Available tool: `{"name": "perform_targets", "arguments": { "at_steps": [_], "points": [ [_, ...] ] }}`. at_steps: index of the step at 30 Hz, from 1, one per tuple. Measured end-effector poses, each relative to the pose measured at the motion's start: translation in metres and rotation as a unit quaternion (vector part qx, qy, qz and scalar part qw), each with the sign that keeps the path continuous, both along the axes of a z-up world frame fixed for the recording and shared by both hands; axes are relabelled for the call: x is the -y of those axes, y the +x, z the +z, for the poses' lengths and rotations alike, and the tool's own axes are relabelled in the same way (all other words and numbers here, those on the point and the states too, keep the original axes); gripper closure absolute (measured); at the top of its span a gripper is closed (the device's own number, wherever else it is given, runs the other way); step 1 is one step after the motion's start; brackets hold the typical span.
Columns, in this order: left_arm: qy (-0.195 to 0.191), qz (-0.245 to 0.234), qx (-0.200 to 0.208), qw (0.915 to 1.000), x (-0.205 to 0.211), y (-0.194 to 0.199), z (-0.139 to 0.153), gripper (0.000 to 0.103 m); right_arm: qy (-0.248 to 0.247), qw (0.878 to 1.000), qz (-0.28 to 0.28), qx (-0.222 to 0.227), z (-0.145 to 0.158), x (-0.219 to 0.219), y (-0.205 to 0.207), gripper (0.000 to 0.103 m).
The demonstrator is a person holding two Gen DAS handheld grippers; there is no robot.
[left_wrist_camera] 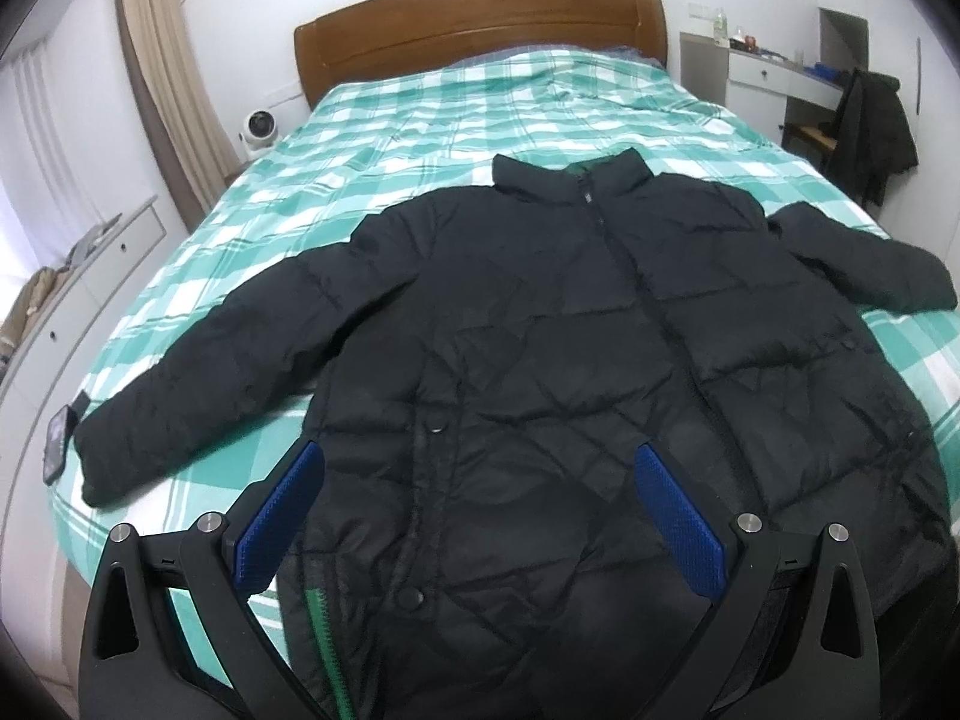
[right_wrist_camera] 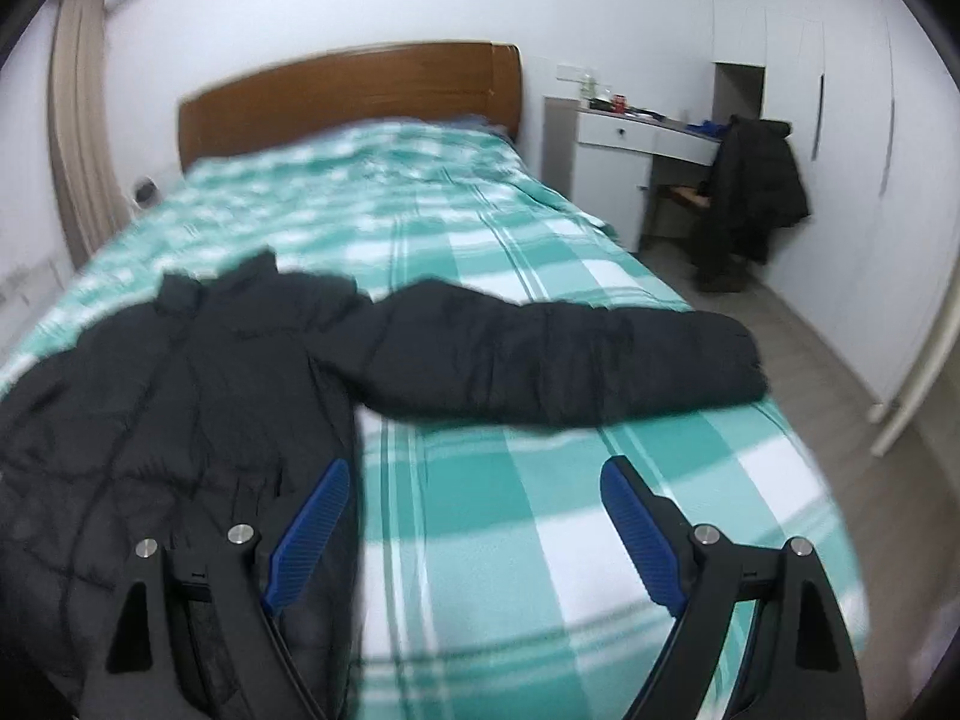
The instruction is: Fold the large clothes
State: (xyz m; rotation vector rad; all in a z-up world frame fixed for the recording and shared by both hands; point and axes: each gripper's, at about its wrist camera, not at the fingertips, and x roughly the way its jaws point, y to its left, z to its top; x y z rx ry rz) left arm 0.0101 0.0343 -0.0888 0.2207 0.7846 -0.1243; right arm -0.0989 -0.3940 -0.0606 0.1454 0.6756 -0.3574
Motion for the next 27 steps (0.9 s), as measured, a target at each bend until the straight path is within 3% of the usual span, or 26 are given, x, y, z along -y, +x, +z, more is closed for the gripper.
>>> {"name": "perform_targets", "arguments": {
  "at_steps": [4,8,10,12,16,18,19,20,21,23,25,27],
  "points": [
    [-0.001,0.010,0.006,0.9999,-0.008,-0.002,0.003,0.000,0.092,0.994,-0.058,0.011,-0.014,0.102,0.012,0.015],
    [-0.012,0.021,-0.005,0.9997,-0.014,-0.001,0.000,0.000,0.187,0.969,-0.160,0.010,-0.049,0.202,0.011,0.015],
    [-0.006,0.021,-0.013,0.9997,-0.014,0.000,-0.003,0.000,0.237,0.953,-0.188,0.030,-0.066,0.232,0.009,0.015],
    [0.005,0.022,-0.014,0.9997,-0.012,-0.001,-0.005,0.000,0.298,0.926,-0.223,0.063,-0.085,0.256,0.008,0.015],
    [0.020,0.021,-0.014,0.9995,-0.012,-0.003,-0.006,0.000,0.370,0.881,-0.270,0.120,-0.110,0.280,0.012,0.016],
    [0.028,0.023,-0.016,0.9992,-0.013,-0.005,-0.007,0.000,0.384,0.865,-0.291,0.139,-0.118,0.287,0.013,0.032],
    [0.031,0.024,-0.016,0.9991,-0.015,-0.006,-0.007,0.000,0.383,0.860,-0.307,0.139,-0.121,0.290,0.015,0.065],
    [0.033,0.026,-0.017,0.9990,-0.016,-0.005,-0.007,0.000,0.378,0.857,-0.326,0.127,-0.125,0.293,0.017,0.089],
    [0.037,0.029,-0.016,0.9988,-0.019,-0.006,-0.007,0.000,0.374,0.857,-0.332,0.123,-0.126,0.294,0.019,0.090],
    [0.038,0.035,-0.015,0.9985,-0.024,-0.007,-0.006,0.000,0.340,0.874,-0.325,0.126,-0.113,0.287,0.025,0.097],
    [0.033,0.041,-0.013,0.9985,-0.031,-0.008,-0.006,0.000,0.284,0.905,-0.285,0.139,-0.080,0.269,0.033,0.098],
    [0.026,0.043,-0.016,0.9986,-0.037,-0.006,-0.008,0.000,0.226,0.937,-0.207,0.167,-0.028,0.234,0.043,0.098]
  ]
}}
